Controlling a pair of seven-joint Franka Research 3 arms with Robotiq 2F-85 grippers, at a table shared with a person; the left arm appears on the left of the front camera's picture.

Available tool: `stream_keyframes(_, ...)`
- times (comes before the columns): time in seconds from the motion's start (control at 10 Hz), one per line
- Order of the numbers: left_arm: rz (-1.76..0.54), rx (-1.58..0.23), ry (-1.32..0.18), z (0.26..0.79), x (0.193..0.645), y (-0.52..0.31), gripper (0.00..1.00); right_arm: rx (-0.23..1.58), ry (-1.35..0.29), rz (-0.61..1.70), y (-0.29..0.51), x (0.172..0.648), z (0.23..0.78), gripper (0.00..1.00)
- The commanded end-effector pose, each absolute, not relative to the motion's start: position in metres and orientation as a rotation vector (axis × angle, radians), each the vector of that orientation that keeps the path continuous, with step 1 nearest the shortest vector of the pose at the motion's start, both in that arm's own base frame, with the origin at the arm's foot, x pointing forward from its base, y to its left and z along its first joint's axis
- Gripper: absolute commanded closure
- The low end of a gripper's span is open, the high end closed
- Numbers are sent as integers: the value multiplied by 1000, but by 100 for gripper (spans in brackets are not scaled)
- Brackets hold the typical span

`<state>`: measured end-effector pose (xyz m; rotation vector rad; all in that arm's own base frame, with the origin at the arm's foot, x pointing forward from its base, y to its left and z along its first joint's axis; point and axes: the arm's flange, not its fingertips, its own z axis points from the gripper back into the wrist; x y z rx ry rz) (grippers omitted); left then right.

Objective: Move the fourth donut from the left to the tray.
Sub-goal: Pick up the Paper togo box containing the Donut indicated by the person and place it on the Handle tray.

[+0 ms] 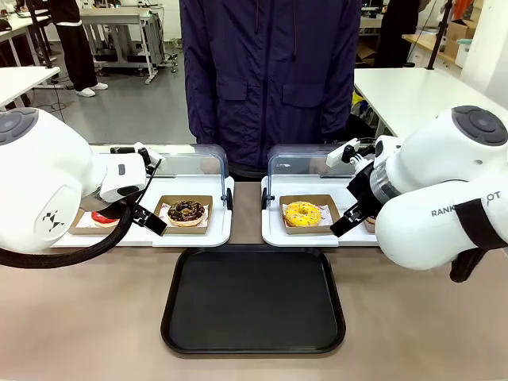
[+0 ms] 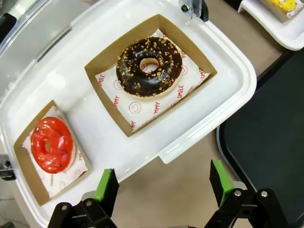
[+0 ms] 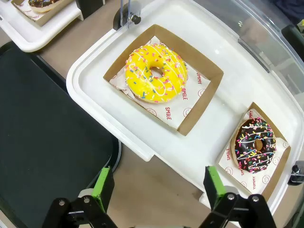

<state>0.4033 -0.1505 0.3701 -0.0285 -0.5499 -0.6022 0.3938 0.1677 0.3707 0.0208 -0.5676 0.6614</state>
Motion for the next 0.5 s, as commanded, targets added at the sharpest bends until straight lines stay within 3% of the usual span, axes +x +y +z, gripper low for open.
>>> stream_keyframes(0.0, -602, -29, -550, 370, 403, -150, 0, 21, -568, 661, 168, 394, 371, 0)
stream_keyframes(0.4, -666, -184, -569, 477, 426, -97, 0, 190, -626, 618, 122, 405, 486, 0)
